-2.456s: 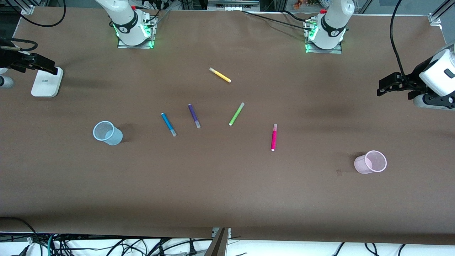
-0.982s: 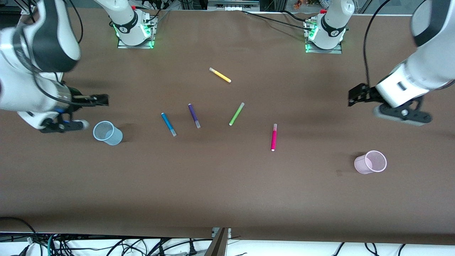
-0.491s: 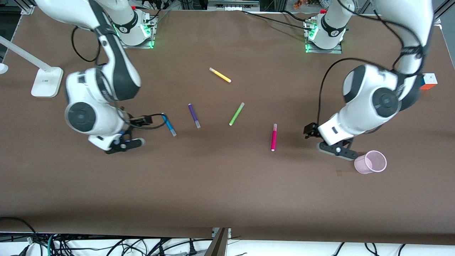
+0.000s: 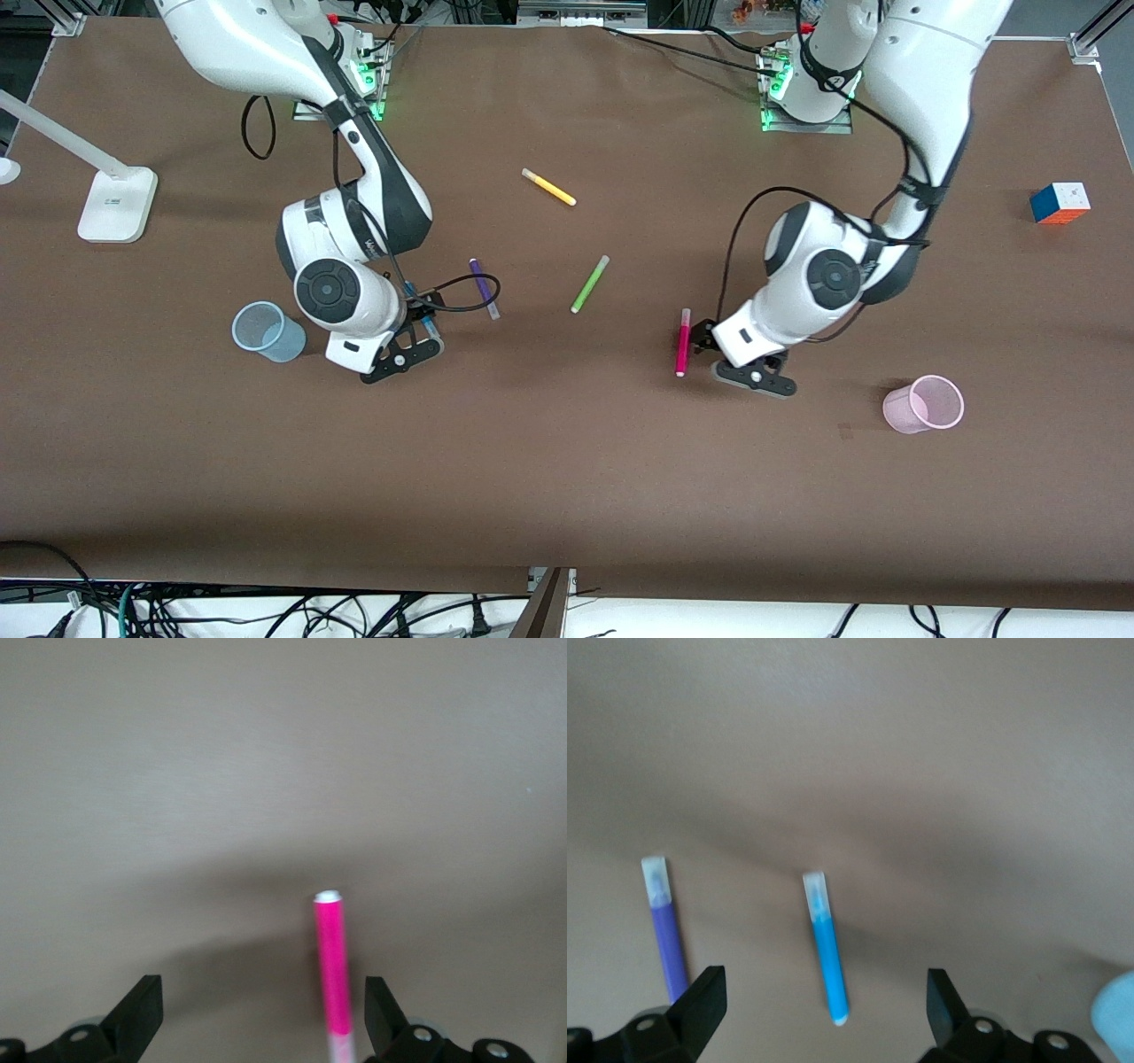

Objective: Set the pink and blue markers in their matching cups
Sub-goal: 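Close the right gripper on the blue marker while the left gripper grasps pink, then carry the blue marker to the blue cup while the left gripper carries pink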

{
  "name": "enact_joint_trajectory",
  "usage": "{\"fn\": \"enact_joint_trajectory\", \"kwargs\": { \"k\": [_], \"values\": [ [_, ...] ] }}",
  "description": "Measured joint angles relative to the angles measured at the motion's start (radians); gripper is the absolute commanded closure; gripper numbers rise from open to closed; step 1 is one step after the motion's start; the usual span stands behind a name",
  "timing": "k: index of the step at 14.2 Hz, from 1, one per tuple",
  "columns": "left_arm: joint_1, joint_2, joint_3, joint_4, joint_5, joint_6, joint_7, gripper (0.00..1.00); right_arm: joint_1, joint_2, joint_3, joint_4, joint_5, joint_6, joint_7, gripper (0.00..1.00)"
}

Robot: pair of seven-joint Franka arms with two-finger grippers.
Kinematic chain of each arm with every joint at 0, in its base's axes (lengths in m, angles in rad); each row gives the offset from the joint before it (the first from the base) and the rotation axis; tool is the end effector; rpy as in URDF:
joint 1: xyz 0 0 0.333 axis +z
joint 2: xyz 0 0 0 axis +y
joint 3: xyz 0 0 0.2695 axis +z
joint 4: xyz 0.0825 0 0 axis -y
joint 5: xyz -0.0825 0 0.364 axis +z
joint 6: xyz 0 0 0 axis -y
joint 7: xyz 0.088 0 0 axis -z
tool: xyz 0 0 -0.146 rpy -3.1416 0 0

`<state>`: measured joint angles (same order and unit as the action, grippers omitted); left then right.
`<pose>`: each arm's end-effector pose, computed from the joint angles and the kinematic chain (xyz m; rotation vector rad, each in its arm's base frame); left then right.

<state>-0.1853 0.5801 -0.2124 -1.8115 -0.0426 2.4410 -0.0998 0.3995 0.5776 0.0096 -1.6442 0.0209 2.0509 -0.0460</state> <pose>0.5742 -0.2402 0.1693 2.9683 -0.3409 0.0347 0.5661 0.2472 0.2000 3.0456 0.6855 -0.2695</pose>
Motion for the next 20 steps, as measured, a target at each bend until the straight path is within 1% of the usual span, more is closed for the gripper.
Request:
{"fn": "enact_joint_trajectory", "kwargs": {
  "k": [1, 4, 7, 9, 10, 11, 12, 13, 14, 15, 16, 17, 20],
  "values": [
    [-0.015, 0.026, 0.000, -0.005, 0.000, 0.029, -0.007, 0.00, 0.001, 0.003, 0.000, -0.034, 0.000, 0.065, -0.003, 0.00],
    [-0.030, 0.060, 0.001, -0.025, 0.000, 0.059, -0.015, 0.00, 0.002, 0.005, 0.000, -0.104, 0.000, 0.176, -0.016, 0.00],
    [-0.062, 0.070, 0.002, -0.038, 0.006, 0.061, -0.052, 0.08, 0.007, 0.005, 0.000, -0.164, 0.000, 0.272, -0.041, 0.00],
    [-0.075, 0.070, 0.002, -0.061, 0.035, 0.061, -0.067, 0.09, 0.009, 0.005, 0.000, -0.193, 0.000, 0.319, -0.044, 0.00],
    [-0.075, 0.068, 0.002, -0.073, 0.047, 0.061, -0.072, 0.13, 0.010, 0.005, 0.000, -0.209, 0.000, 0.342, -0.045, 0.00],
    [-0.075, 0.062, 0.004, -0.085, 0.050, 0.064, -0.072, 0.23, 0.010, 0.005, 0.000, -0.225, 0.000, 0.363, -0.045, 0.00],
    [-0.075, 0.053, 0.005, -0.100, 0.050, 0.065, -0.078, 0.40, 0.010, 0.005, 0.000, -0.239, 0.000, 0.377, -0.045, 0.00],
    [-0.075, 0.043, 0.006, -0.113, 0.051, 0.065, -0.091, 0.61, 0.010, 0.005, 0.000, -0.249, 0.000, 0.383, -0.046, 0.00],
    [-0.075, 0.036, 0.007, -0.122, 0.051, 0.065, -0.098, 0.84, 0.011, 0.005, 0.000, -0.255, 0.000, 0.385, -0.046, 0.04],
    [-0.075, 0.030, 0.009, -0.129, 0.051, 0.065, -0.104, 1.00, 0.011, 0.005, 0.001, -0.260, 0.000, 0.386, -0.046, 0.21],
    [-0.075, 0.026, 0.011, -0.132, 0.051, 0.065, -0.109, 1.00, 0.011, 0.005, 0.001, -0.263, 0.000, 0.387, -0.046, 0.37],
    [-0.075, 0.024, 0.012, -0.133, 0.051, 0.065, -0.111, 1.00, 0.011, 0.005, 0.003, -0.264, 0.000, 0.388, -0.046, 0.42],
    [-0.074, 0.013, 0.012, -0.134, 0.052, 0.062, -0.113, 1.00, 0.012, 0.005, 0.012, -0.266, 0.000, 0.388, -0.046, 0.42]
  ]
}}
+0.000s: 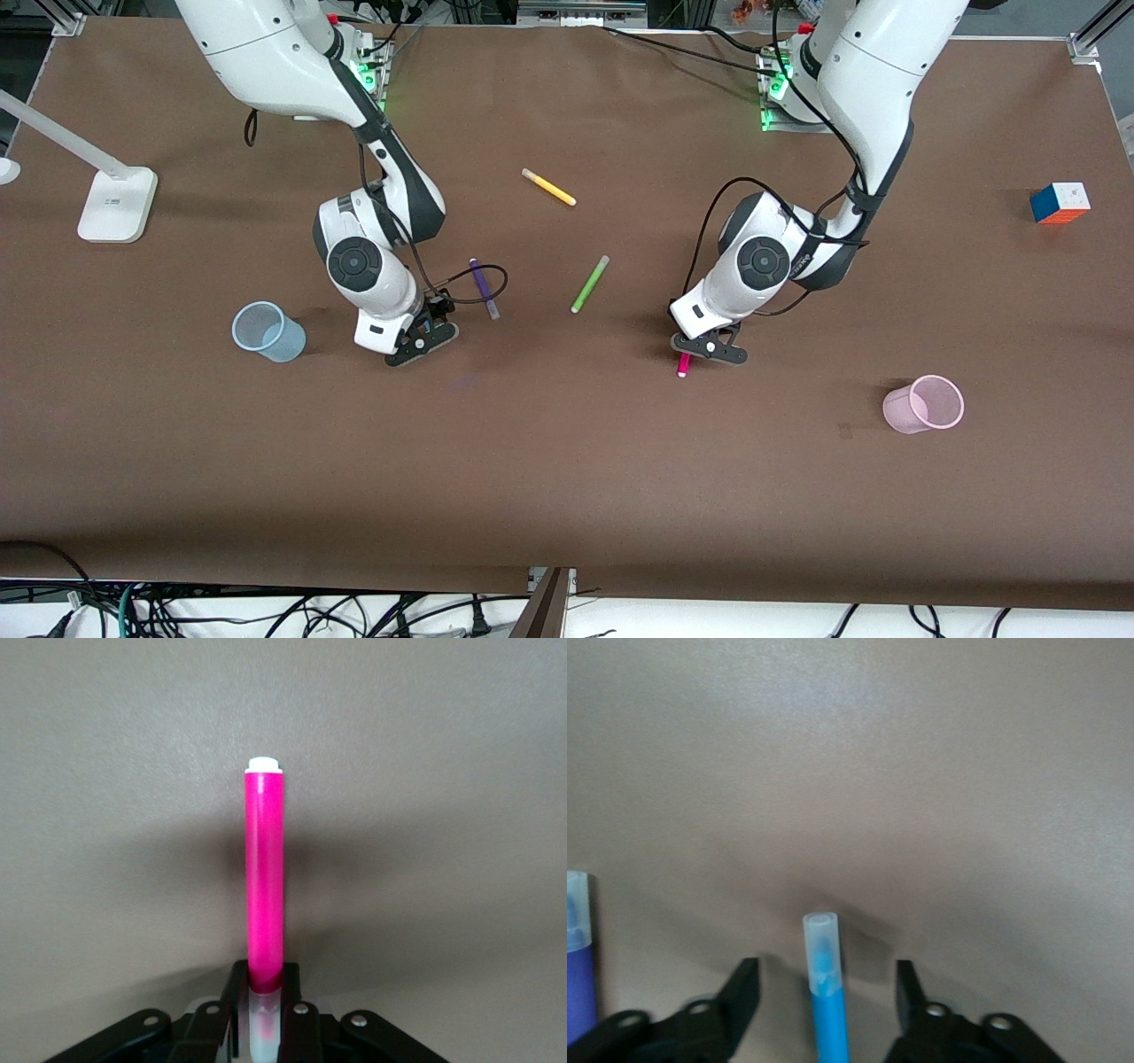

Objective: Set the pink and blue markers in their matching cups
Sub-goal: 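Carry the blue marker to the blue cup while the left gripper carries pink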

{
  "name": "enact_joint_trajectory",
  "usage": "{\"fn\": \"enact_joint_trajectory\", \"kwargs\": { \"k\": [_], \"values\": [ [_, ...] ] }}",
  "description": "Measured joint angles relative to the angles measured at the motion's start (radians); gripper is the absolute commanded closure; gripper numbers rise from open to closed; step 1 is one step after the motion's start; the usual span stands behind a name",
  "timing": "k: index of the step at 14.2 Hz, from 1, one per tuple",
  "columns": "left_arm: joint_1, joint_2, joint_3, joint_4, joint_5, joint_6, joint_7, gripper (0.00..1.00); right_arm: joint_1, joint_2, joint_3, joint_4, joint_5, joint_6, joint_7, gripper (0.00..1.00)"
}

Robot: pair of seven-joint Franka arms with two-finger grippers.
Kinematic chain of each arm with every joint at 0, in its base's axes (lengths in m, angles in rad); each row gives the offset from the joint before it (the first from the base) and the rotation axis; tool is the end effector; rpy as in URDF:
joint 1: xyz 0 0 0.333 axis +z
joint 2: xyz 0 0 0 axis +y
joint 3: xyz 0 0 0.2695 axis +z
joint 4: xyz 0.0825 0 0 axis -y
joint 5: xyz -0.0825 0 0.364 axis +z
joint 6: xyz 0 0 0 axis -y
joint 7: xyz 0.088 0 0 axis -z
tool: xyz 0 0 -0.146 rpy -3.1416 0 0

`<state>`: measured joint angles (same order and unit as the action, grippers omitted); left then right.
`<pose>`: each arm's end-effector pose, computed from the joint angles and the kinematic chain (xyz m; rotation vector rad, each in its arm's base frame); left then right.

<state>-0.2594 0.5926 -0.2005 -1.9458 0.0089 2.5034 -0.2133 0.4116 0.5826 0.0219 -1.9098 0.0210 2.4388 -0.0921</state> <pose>0.5165 -0.2612 0.1153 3.0287 -0.3372 -0.0875 0.5287 0.2458 0.1222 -3.0251 -0.7820 0.0892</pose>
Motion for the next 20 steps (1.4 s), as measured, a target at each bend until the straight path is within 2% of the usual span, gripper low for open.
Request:
{"fn": "enact_joint_trajectory", "kwargs": {
  "k": [1, 4, 5, 7, 8, 10, 13, 17, 20],
  "values": [
    [0.002, -0.002, 0.002, 0.000, 0.000, -0.001, 0.000, 1.00, 0.000, 0.000, 0.001, -0.001, 0.000, 0.000, 0.000, 0.42],
    [0.030, -0.031, 0.005, 0.012, 0.002, -0.077, 0.023, 1.00, 0.001, 0.000, 0.002, -0.003, 0.000, 0.001, 0.000, 0.71],
    [0.047, -0.056, 0.005, 0.029, 0.002, -0.147, 0.053, 1.00, 0.002, 0.000, 0.002, -0.003, 0.000, 0.001, 0.000, 0.76],
    [0.093, -0.114, 0.006, 0.083, 0.003, -0.327, 0.137, 1.00, 0.003, 0.003, 0.003, -0.006, 0.000, 0.014, 0.000, 0.94],
    [0.120, -0.141, 0.007, 0.122, 0.003, -0.426, 0.186, 1.00, 0.004, 0.006, 0.003, -0.009, 0.000, 0.028, 0.000, 1.00],
    [0.169, -0.169, 0.012, 0.218, 0.021, -0.622, 0.302, 1.00, 0.004, 0.008, 0.002, -0.011, 0.000, 0.048, 0.000, 1.00],
    [0.258, -0.160, 0.022, 0.355, 0.156, -0.835, 0.528, 1.00, 0.004, -0.008, 0.001, 0.002, 0.000, 0.073, -0.025, 1.00],
    [0.328, -0.092, 0.026, 0.481, 0.395, -0.981, 0.802, 1.00, 0.001, -0.121, -0.029, 0.019, 0.000, 0.047, -0.081, 1.00],
    [0.326, -0.015, 0.030, 0.555, 0.572, -1.003, 0.950, 1.00, -0.006, -0.209, -0.063, 0.022, 0.000, -0.029, -0.202, 1.00]
  ]
}}
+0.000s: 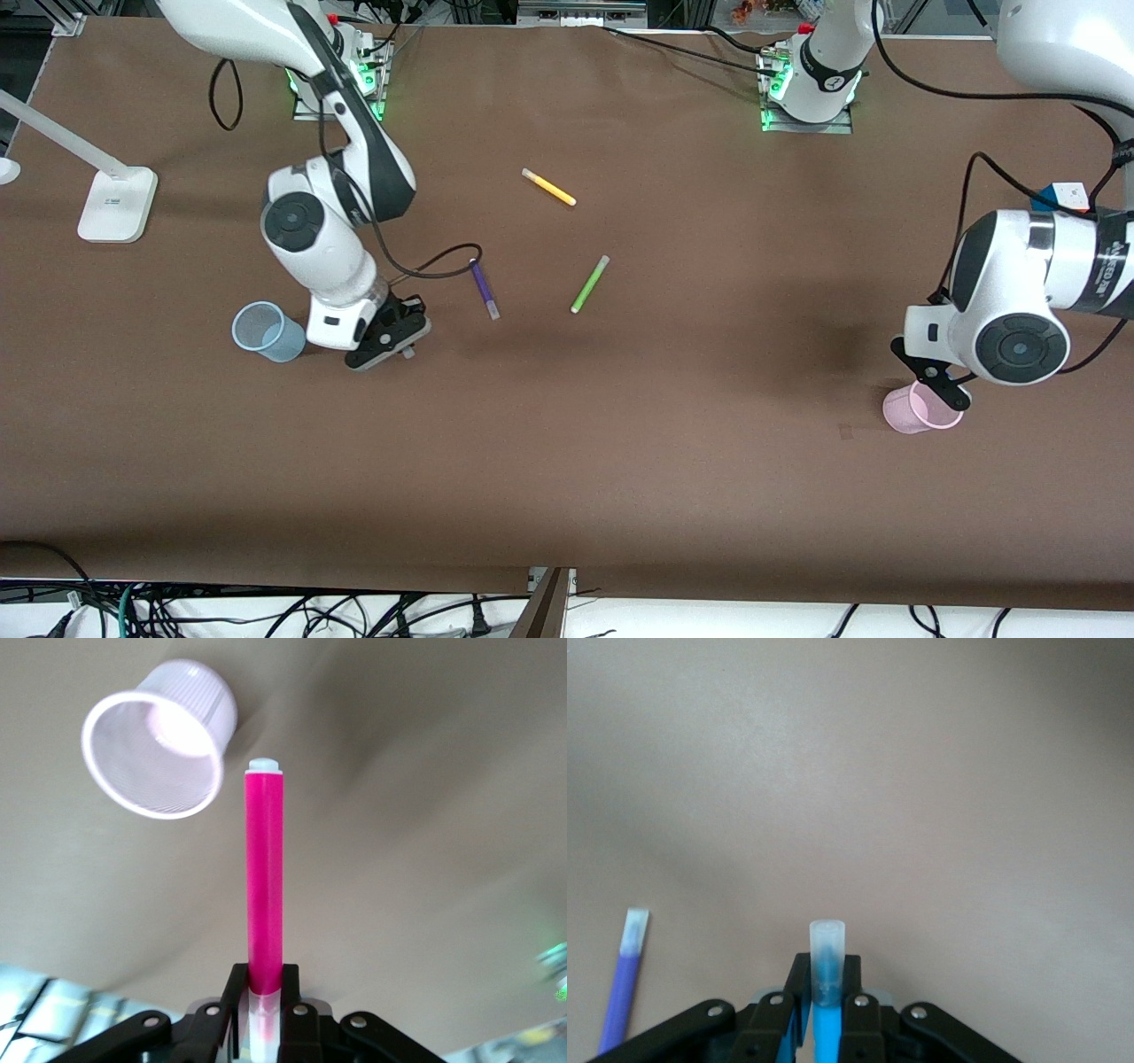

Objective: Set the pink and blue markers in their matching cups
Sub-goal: 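Carry the blue marker to the blue cup while the left gripper carries pink, then drop the blue marker into the blue cup while the left gripper drops pink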

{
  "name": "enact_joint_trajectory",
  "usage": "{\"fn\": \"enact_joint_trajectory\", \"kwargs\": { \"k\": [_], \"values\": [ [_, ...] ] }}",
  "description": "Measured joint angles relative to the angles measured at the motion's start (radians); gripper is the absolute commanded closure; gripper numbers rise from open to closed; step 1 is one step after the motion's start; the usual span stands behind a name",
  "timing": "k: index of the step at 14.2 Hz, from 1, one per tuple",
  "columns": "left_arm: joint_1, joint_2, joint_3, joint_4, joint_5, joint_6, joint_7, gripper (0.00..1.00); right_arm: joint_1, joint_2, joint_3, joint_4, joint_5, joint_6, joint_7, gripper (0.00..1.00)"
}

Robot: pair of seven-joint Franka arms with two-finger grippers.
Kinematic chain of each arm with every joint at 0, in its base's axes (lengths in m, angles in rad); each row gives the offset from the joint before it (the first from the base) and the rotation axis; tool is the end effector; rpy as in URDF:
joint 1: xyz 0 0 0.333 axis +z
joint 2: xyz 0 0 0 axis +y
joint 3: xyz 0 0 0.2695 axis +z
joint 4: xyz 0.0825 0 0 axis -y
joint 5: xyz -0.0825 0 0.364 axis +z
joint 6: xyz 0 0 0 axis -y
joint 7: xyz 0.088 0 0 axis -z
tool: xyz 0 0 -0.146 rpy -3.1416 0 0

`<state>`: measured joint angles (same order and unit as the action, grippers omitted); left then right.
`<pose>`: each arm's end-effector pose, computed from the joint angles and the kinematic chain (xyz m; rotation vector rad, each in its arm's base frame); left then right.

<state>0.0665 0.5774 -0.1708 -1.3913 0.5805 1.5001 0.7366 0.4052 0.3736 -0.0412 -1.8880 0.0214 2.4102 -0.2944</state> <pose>0.6106 0.0335 0.2982 -2.4217 1.2174 0.8095 0.5761 0.2208 0.2543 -2.9646 -0.9948 -0.2332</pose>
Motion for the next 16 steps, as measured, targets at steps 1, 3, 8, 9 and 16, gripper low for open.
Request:
{"fn": "enact_joint_trajectory", "kwargs": {
  "k": [1, 3, 8, 9, 16],
  "values": [
    [0.000, 0.024, 0.009, 0.016, 0.033, -0.003, 0.032, 1.00, -0.003, -0.025, -0.008, 0.002, 0.003, -0.033, -0.041, 1.00],
    [-0.001, 0.070, 0.023, 0.037, 0.095, -0.003, 0.067, 1.00, -0.006, -0.066, -0.023, 0.003, 0.032, -0.086, -0.131, 1.00],
    [-0.012, 0.136, 0.061, 0.148, 0.188, -0.003, 0.157, 1.00, -0.010, -0.096, -0.140, 0.030, 0.282, -0.198, -0.578, 1.00],
    [-0.022, 0.149, 0.073, 0.167, 0.219, -0.003, 0.165, 1.00, -0.011, -0.096, -0.172, 0.033, 0.345, -0.222, -0.684, 1.00],
    [-0.085, 0.251, 0.090, 0.214, 0.308, -0.001, 0.160, 1.00, -0.145, -0.091, -0.250, 0.034, 0.641, -0.429, -1.265, 1.00]
  ]
}}
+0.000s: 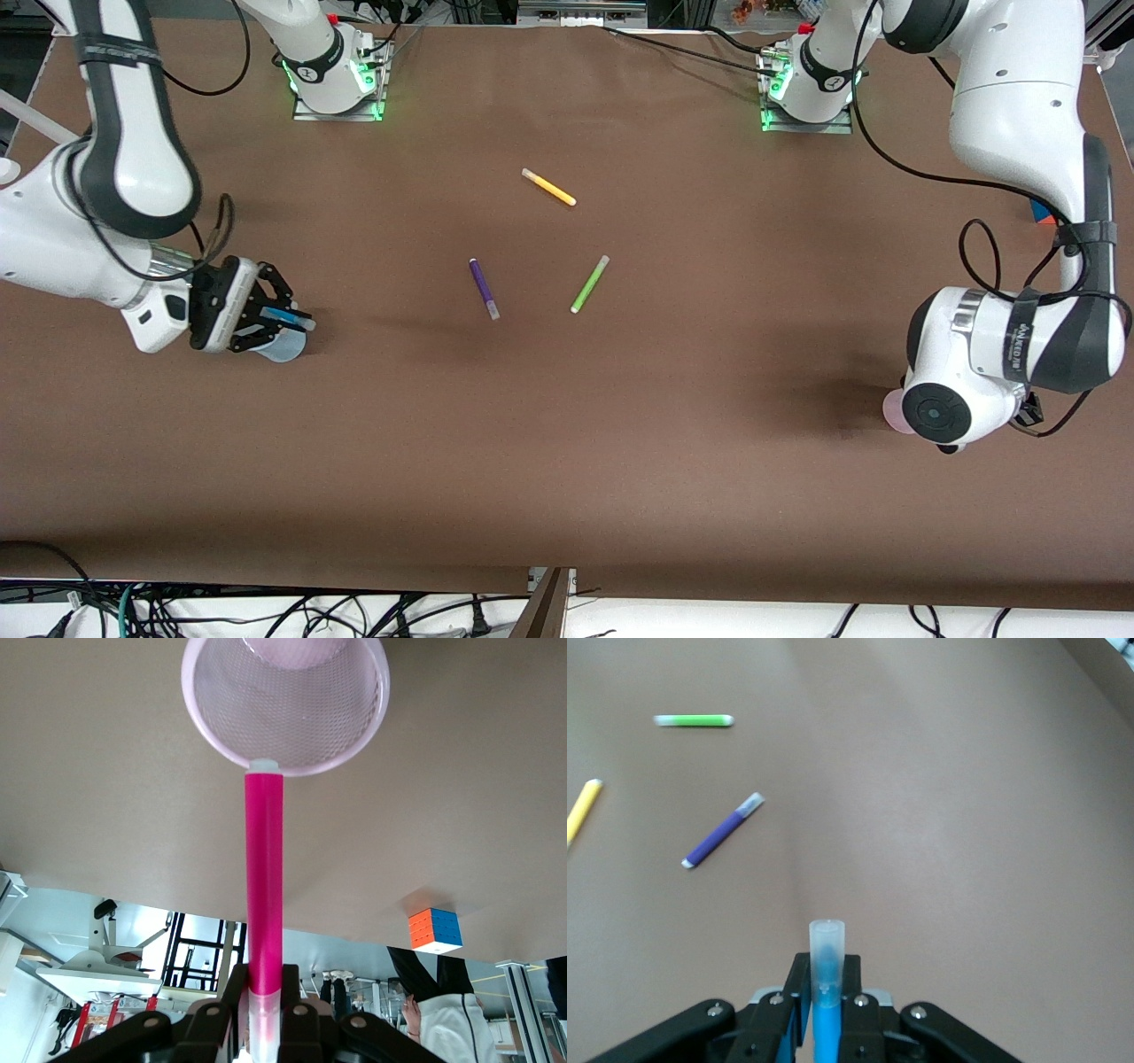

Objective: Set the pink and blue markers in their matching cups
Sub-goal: 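Drop the blue marker into the blue cup while the left gripper drops pink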

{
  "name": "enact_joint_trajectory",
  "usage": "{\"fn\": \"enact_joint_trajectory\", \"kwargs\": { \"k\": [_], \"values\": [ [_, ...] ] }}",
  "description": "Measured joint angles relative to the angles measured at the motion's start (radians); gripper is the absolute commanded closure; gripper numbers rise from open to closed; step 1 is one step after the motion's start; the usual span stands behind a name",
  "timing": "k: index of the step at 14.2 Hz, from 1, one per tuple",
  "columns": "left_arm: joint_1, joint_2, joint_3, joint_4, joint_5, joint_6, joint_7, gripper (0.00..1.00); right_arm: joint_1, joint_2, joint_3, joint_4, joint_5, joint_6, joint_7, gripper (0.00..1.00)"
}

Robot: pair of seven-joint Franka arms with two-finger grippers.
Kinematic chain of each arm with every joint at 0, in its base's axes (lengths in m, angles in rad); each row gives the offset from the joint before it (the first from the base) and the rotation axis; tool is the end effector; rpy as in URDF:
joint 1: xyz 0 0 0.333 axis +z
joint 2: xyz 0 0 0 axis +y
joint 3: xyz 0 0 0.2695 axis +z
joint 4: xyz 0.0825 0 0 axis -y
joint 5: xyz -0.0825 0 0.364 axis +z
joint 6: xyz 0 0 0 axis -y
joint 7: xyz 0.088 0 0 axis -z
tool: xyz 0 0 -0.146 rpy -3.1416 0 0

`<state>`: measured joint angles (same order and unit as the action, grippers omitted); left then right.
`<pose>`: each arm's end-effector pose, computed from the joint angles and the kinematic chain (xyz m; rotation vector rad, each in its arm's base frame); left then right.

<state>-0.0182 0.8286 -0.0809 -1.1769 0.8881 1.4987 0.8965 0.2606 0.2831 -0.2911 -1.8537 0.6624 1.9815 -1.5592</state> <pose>0.6556 0.0656 0.2506 -2.0048 1.3105 0.9770 0.5829 0.0473 0.3047 -2.1901 -1.5315 -0.3702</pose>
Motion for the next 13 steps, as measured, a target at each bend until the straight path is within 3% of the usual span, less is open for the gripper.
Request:
{"fn": "enact_joint_trajectory", "kwargs": {
  "k": [2, 3, 4, 5, 13],
  "values": [
    [-0.005, 0.020, 0.001, 0.008, 0.004, 0.007, -0.012, 0.99, -0.041, 0.003, 0.000, 0.000, 0.042, -0.061, -0.104, 1.00],
    [-0.007, 0.028, 0.002, 0.013, 0.004, 0.010, -0.016, 0.68, -0.061, 0.008, 0.000, 0.000, 0.063, -0.088, -0.153, 1.00],
    [-0.009, 0.038, 0.003, 0.018, 0.004, 0.012, -0.020, 0.26, -0.080, 0.015, 0.000, 0.000, 0.087, -0.115, -0.205, 1.00],
    [-0.012, 0.048, 0.003, 0.021, 0.011, 0.014, -0.024, 0.00, -0.099, 0.024, 0.000, 0.000, 0.110, -0.140, -0.253, 1.00],
    [-0.091, 0.041, -0.001, 0.068, 0.033, -0.041, -0.128, 0.00, -0.194, 0.064, 0.000, 0.004, 0.143, -0.274, -0.470, 1.00]
  ]
}}
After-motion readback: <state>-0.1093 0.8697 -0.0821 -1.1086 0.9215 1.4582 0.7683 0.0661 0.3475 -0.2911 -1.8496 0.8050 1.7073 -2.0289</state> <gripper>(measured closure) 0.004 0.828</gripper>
